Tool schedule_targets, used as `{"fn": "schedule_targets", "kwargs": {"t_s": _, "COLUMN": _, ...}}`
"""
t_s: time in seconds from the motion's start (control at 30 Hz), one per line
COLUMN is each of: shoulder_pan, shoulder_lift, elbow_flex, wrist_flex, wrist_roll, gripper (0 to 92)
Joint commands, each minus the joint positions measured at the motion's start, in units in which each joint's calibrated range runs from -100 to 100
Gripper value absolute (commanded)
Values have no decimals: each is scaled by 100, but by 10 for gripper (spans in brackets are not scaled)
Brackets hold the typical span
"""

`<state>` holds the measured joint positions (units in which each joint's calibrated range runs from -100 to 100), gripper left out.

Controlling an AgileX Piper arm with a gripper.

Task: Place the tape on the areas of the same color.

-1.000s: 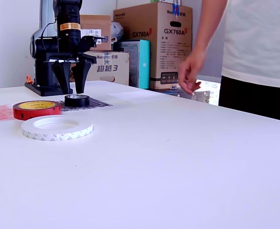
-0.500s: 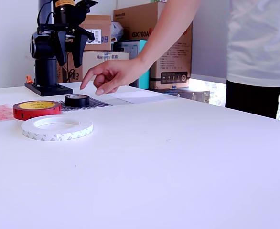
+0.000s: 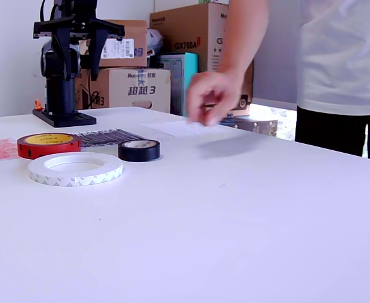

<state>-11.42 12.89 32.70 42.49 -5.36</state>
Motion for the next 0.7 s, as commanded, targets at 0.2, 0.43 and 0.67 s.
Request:
{"fn": "schedule_targets", "kwargs": {"t_s": 0.2, "shoulder_pan": -33, "shoulder_lift": 1602, "elbow_flex": -258, "wrist_flex": 652, "wrist_roll": -44, "gripper": 487}}
{"fn": "schedule_targets", "kwargs": {"t_s": 0.43, "shoulder_pan": -159, "shoulder_lift": 1911, "elbow_flex": -267, "wrist_flex": 660, "wrist_roll": -487, "gripper": 487}}
{"fn": "schedule_targets", "kwargs": {"t_s": 0.67, "shoulder_pan": -222, "shoulder_lift": 1864, "elbow_flex": -276, "wrist_flex": 652, "wrist_roll": -470, "gripper": 487}}
